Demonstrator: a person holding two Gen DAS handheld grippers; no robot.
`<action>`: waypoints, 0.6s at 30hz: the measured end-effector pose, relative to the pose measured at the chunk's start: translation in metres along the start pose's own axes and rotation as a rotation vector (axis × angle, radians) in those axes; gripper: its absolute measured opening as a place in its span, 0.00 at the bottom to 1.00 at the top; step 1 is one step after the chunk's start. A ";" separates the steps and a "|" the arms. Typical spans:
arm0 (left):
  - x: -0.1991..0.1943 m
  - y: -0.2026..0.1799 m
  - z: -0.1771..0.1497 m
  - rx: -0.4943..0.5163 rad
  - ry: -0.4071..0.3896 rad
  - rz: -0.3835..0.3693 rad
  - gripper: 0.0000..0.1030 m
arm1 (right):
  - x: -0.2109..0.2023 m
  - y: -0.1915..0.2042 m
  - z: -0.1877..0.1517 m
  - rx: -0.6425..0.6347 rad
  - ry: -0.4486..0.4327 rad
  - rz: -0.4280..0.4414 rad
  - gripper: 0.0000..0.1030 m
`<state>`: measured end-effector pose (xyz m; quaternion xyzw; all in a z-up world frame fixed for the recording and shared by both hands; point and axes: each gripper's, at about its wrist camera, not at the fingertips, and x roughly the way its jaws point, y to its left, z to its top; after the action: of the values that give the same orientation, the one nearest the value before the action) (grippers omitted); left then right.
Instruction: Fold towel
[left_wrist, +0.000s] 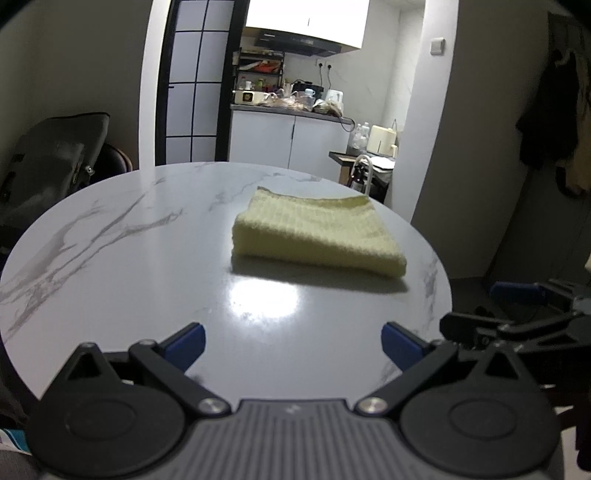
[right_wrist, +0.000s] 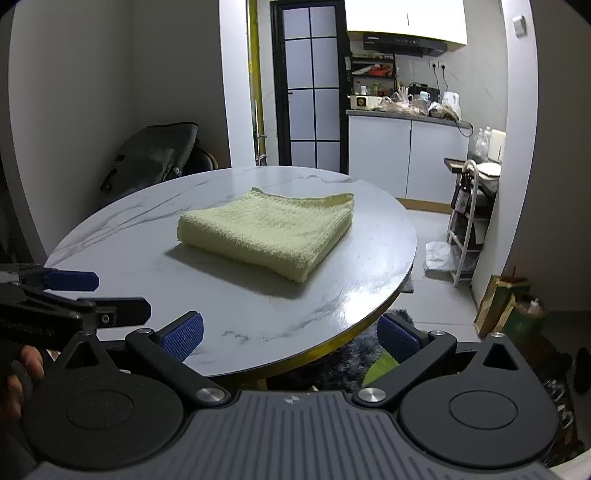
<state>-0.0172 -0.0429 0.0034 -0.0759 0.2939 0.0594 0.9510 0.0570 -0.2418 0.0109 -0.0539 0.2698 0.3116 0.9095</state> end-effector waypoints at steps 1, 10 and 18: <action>0.000 0.000 -0.001 0.001 0.002 0.002 1.00 | 0.000 0.000 -0.001 0.005 0.000 0.001 1.00; -0.002 0.000 -0.015 0.049 0.008 0.019 1.00 | -0.002 0.004 -0.017 0.028 -0.011 -0.007 1.00; -0.005 -0.002 -0.013 0.044 0.007 0.004 1.00 | -0.008 0.007 -0.018 0.039 -0.030 -0.004 1.00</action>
<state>-0.0277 -0.0474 -0.0042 -0.0544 0.2984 0.0544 0.9513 0.0396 -0.2455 0.0002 -0.0323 0.2620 0.3052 0.9150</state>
